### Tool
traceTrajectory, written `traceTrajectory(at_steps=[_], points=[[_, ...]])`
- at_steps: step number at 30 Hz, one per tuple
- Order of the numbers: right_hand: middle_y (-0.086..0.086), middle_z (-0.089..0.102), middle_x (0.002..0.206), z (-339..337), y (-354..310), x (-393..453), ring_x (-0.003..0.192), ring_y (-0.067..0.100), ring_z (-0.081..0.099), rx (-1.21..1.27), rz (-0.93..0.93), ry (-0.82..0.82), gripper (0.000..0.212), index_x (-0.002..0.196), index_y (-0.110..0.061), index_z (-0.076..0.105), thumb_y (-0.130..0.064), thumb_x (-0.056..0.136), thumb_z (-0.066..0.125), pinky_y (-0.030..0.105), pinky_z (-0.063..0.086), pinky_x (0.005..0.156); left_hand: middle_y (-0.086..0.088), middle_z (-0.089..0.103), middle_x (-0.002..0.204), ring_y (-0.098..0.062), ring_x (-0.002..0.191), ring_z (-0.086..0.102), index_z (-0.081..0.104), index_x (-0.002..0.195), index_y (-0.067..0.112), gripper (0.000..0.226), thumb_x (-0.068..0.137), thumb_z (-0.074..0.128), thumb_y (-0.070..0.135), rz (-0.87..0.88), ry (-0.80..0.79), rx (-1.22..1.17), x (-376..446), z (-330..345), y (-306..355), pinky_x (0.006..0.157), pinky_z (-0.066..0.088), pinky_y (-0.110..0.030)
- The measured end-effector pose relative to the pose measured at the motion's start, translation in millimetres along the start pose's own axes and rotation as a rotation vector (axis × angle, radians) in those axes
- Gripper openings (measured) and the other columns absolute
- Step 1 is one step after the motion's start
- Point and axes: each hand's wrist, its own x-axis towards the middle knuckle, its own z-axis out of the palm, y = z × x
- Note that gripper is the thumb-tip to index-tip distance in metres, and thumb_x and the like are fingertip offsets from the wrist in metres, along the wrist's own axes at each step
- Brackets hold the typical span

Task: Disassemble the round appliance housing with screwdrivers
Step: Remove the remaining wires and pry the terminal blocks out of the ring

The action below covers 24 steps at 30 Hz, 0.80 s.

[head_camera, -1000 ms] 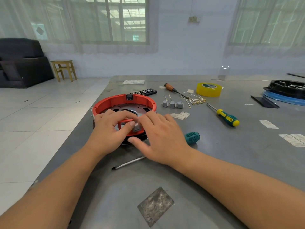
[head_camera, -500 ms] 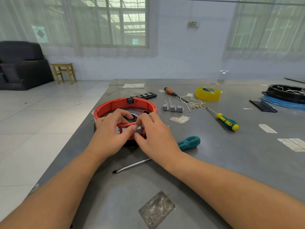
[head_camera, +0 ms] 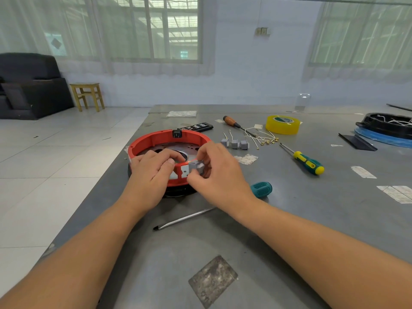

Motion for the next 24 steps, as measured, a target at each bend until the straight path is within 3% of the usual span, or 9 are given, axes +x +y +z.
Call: traceTrajectory(at_steps=[3,6,8,12,16,19,22,24], points=[[-0.006,0.058,0.088,-17,13,14,0.076,0.010,0.056,0.055,0.111,0.079,0.020,0.089,-0.031,0.053,-0.023,0.077,0.066,0.029,0.052,0.068,0.004,0.068,0.109,-0.027,0.120,0.049,0.068,0.113,0.041,0.042,0.096,0.030,0.042,-0.043,-0.017,0.026,1,3,-2,0.104,0.028,-0.036],[-0.006,0.063,0.089,-37,35,31,0.073,0.001,0.058,0.052,0.222,0.162,0.018,0.088,-0.032,0.055,-0.022,0.080,0.068,0.008,0.043,0.062,0.009,0.066,0.100,-0.023,0.117,0.048,0.068,0.109,0.044,0.034,0.093,0.038,0.046,-0.054,0.031,0.047,0,7,-1,0.099,0.027,-0.033],[-0.010,0.063,0.090,-46,52,40,0.072,-0.004,0.059,0.011,0.301,0.178,0.018,0.091,-0.034,0.056,-0.024,0.085,0.070,0.004,0.040,0.058,0.011,0.064,0.096,-0.019,0.112,0.047,0.069,0.108,0.043,0.032,0.093,0.041,0.046,-0.055,0.073,0.057,0,10,1,0.098,0.027,-0.033],[-0.011,0.065,0.088,-46,82,67,0.083,0.003,0.063,-0.076,0.453,0.100,0.014,0.096,-0.031,0.060,-0.029,0.087,0.070,0.018,0.040,0.059,0.013,0.063,0.087,-0.010,0.098,0.049,0.072,0.105,0.037,0.030,0.095,0.044,0.041,0.002,0.139,0.095,4,15,3,0.096,0.023,-0.030],[-0.005,0.075,0.095,-27,97,110,0.085,0.016,0.072,-0.063,0.513,-0.006,0.017,0.100,-0.022,0.066,-0.023,0.084,0.073,0.035,0.059,0.077,0.013,0.064,0.083,-0.010,0.094,0.051,0.071,0.103,0.038,0.028,0.096,0.044,0.040,0.018,0.163,0.123,6,18,2,0.092,0.017,-0.022],[-0.005,0.074,0.089,-8,102,138,0.073,0.007,0.068,-0.152,0.485,-0.060,0.017,0.097,-0.023,0.068,-0.024,0.081,0.073,0.025,0.052,0.060,0.014,0.062,0.080,-0.007,0.092,0.050,0.070,0.101,0.039,0.027,0.096,0.044,0.041,0.025,0.176,0.133,7,19,0,0.092,0.017,-0.022],[0.001,0.070,0.099,12,111,160,0.098,0.020,0.066,-0.265,0.450,-0.188,0.013,0.093,-0.025,0.067,-0.025,0.081,0.072,0.032,0.056,0.074,0.016,0.059,0.077,-0.004,0.090,0.045,0.072,0.101,0.037,0.033,0.094,0.040,0.044,0.038,0.194,0.143,8,20,-1,0.091,0.018,-0.022],[-0.005,0.061,0.091,22,117,170,0.103,0.021,0.062,-0.331,0.446,-0.265,0.008,0.090,-0.025,0.068,-0.026,0.083,0.072,0.029,0.049,0.074,0.019,0.059,0.078,-0.004,0.091,0.045,0.071,0.102,0.037,0.035,0.094,0.039,0.045,0.047,0.195,0.143,9,20,-2,0.090,0.018,-0.024]])
